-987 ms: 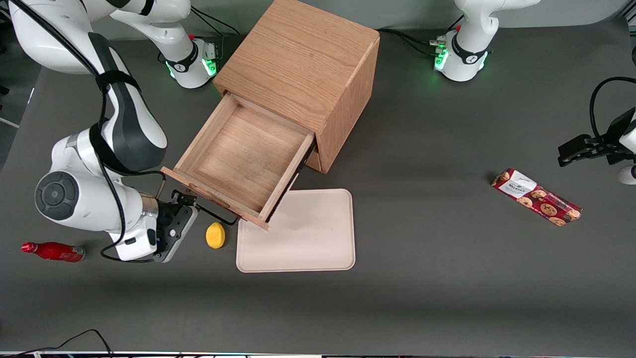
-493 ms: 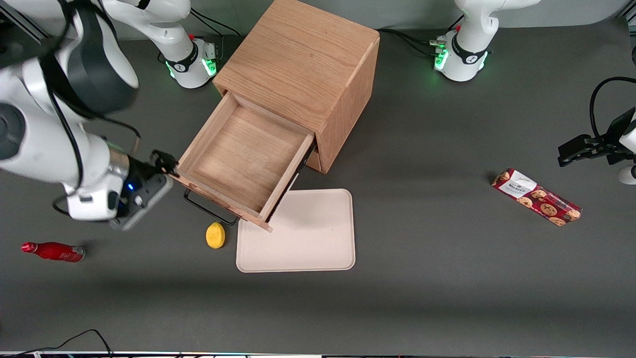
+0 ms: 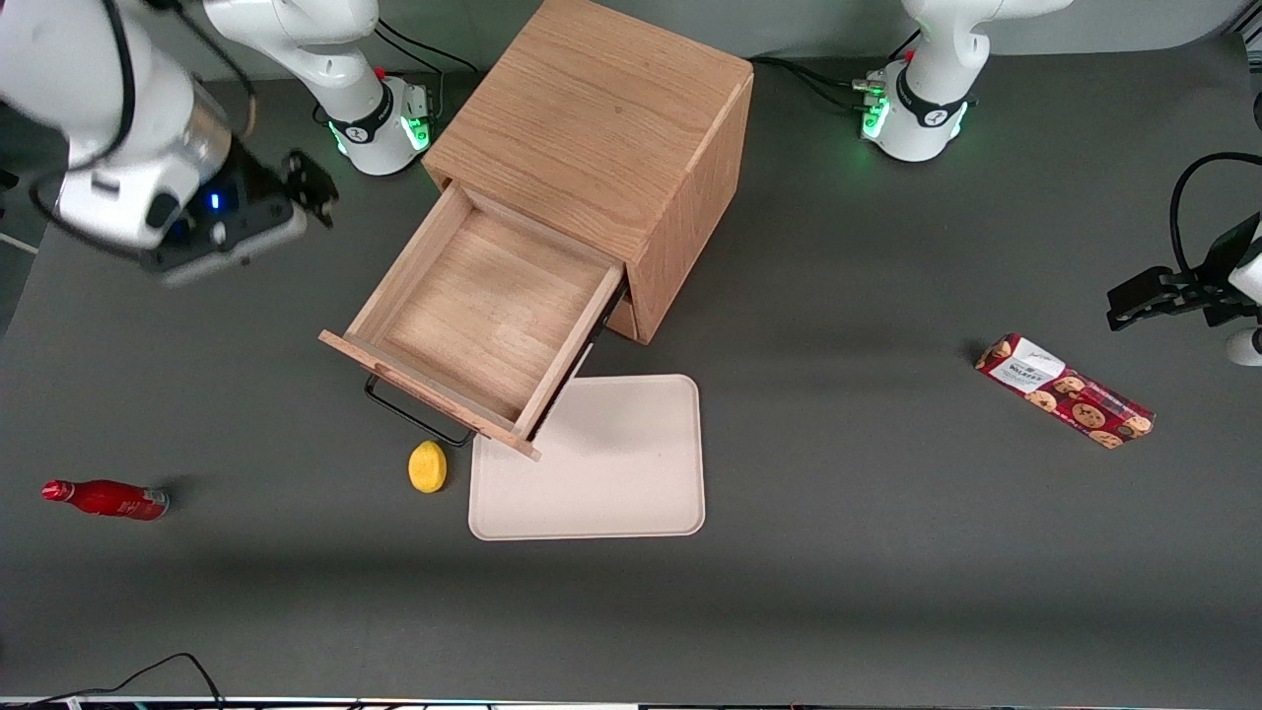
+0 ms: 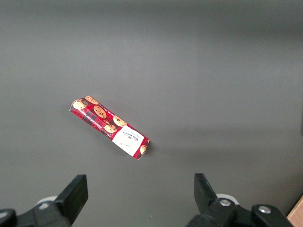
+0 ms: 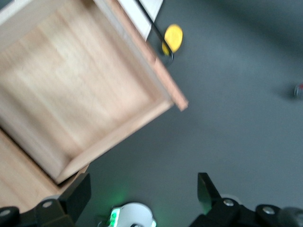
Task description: Open upper drawer
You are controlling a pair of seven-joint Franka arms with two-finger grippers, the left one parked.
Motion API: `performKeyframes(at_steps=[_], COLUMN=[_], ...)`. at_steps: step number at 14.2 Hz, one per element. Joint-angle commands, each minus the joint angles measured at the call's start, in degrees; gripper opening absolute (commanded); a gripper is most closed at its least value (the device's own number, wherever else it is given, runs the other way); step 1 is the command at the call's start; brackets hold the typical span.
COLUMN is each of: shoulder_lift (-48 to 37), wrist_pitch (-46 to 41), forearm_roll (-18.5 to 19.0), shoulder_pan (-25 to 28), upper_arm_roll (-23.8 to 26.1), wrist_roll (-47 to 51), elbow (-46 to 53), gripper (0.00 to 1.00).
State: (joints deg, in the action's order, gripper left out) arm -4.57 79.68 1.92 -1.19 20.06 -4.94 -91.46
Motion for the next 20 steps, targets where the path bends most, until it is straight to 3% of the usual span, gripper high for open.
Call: performKeyframes(at_steps=[1,6,10,12,15,20], shoulder_lift=[-12.4,-17.5,-11.8,-11.4,-11.3,-10.1], wrist_pitch=[1.8,1.3,1.3,1.3,1.7,1.2], forearm_roll=[-2.7,-3.0,2.0,1.6,-3.9,-3.8], shoulder_pan=[-0.7,-0.7,-0.5,0.0,-0.7,-0.7], upper_arm_roll=[-2.8,-13.6,-14.9,-14.4,-15.1,-15.1], wrist_roll=[3.3,3.4,3.3,3.5,4.2,9.3], elbow=[-13.1,-17.3,-11.5,-9.0,-8.0,-6.5], gripper=[1.00,1.00,1.00,1.00,1.00,1.00])
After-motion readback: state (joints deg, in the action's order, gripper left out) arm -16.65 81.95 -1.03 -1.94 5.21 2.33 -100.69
